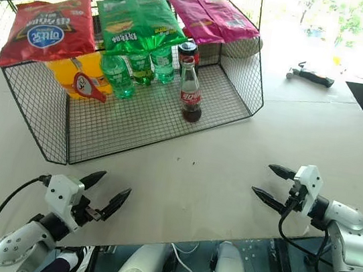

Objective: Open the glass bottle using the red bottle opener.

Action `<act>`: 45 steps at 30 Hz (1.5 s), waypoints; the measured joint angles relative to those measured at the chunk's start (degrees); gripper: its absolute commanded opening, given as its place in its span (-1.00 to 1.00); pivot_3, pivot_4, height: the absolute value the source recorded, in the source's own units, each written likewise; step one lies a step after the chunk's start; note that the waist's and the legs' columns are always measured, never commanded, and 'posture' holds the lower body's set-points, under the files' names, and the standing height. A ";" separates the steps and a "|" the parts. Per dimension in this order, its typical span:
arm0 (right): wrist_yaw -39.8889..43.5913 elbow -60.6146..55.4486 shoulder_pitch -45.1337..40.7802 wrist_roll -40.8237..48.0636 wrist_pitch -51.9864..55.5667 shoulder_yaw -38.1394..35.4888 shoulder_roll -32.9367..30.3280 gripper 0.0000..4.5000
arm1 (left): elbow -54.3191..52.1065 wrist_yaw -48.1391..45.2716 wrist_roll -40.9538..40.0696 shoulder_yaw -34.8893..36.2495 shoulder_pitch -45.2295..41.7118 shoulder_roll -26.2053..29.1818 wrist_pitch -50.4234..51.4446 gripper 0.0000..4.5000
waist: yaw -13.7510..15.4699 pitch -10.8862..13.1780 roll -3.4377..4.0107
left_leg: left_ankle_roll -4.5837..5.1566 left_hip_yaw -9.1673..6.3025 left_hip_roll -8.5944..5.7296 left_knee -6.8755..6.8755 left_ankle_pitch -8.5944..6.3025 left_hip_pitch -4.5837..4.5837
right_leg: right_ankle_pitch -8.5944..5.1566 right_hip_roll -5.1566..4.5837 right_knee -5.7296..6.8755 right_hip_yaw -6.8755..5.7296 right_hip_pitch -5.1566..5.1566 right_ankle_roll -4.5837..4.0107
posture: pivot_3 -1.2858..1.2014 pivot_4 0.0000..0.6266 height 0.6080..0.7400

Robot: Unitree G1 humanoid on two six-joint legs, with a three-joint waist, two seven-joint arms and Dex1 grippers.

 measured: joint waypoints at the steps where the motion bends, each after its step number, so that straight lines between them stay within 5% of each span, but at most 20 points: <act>1: 0.00 0.00 0.00 0.00 0.00 0.00 0.00 0.99 | 0.00 0.00 0.00 0.00 0.00 0.00 0.00 1.00 | 0.00 0.00 0.00 | 0.00 0.00 0.00 0.00 0.00 0.00 | 0.00 0.00 0.00 0.00 0.00 0.00 | 0.03 -0.52 0.92; 27: -1.94 -3.37 1.53 0.64 1.09 0.14 0.71 0.99 | 2.05 -0.78 -0.05 0.71 -3.64 0.66 0.17 1.00 | -0.04 -0.05 -0.02 | 0.03 -0.03 0.00 0.46 -0.02 0.12 | 0.05 0.05 0.17 0.01 0.23 0.04 | 0.03 -0.52 0.92; 45: -13.79 -29.17 -2.59 8.29 15.50 9.19 10.16 0.99 | 12.66 18.56 8.15 3.72 -34.39 -4.64 -3.85 1.00 | 0.04 -0.25 -0.24 | -0.25 -0.08 -0.05 0.57 0.14 0.09 | 0.34 0.06 0.22 0.02 0.21 0.19 | 0.03 -0.52 0.92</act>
